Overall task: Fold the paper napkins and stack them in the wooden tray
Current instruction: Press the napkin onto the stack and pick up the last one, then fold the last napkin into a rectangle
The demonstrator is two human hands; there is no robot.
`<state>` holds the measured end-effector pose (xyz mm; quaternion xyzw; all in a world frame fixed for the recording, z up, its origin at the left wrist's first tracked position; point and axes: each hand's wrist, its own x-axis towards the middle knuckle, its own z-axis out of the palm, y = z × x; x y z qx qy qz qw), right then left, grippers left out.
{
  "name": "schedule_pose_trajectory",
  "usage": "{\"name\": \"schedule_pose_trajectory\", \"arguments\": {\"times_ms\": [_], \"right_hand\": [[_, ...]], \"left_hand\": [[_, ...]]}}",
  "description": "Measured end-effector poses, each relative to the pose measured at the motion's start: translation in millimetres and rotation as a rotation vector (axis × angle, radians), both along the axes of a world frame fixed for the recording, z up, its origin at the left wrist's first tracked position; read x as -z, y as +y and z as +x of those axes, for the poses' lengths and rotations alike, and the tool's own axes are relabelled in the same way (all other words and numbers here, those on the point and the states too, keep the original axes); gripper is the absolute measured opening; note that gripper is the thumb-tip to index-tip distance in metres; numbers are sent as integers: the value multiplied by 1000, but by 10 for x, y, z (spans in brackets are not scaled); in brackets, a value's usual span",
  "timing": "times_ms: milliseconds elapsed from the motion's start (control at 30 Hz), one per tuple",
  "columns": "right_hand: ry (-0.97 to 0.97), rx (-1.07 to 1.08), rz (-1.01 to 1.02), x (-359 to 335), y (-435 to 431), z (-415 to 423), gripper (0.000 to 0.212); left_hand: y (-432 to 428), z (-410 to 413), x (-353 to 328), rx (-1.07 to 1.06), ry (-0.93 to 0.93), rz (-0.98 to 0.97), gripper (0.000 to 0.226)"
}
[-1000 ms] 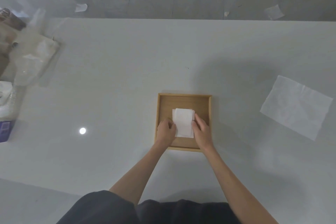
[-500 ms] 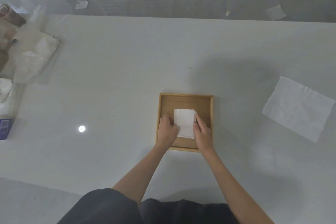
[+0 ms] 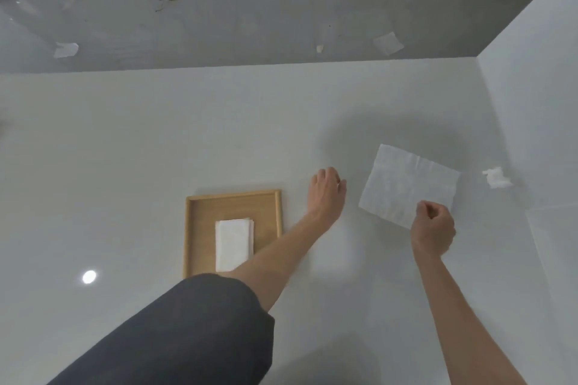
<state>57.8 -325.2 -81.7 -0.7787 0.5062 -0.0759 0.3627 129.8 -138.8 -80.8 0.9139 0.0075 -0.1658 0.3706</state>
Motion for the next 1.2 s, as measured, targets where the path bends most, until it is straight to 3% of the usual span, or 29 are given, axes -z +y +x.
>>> {"name": "schedule_pose_trajectory", "arguments": {"times_ms": [200, 400, 567, 700, 800, 967, 1100, 1200], "right_hand": [[43, 15, -13, 208, -772, 92, 21], [116, 37, -16, 499, -944, 75, 35], [140, 46, 45, 629, -971, 124, 28], [173, 16, 25, 608, -958, 167, 17], [25, -31, 4, 512, -925, 148, 12], [-213, -146, 357, 35, -696, -77, 14], [-137, -381, 411, -256, -320, -463, 37], [-96, -539, 380, -403, -54, -625, 58]], "left_hand": [[-903, 210, 303, -36, 130, -11, 17], [-1185, 192, 538, -52, 149, 252, 48], [-1286, 232, 628, -79, 168, 376, 49], [-1295, 248, 642, -89, 235, 298, 24], [-1253, 229, 512, -116, 266, 191, 11], [-841, 192, -40, -77, 228, -183, 12], [-209, 110, -724, 36, 180, -289, 16], [345, -22, -1393, 220, 146, -255, 25]]}}
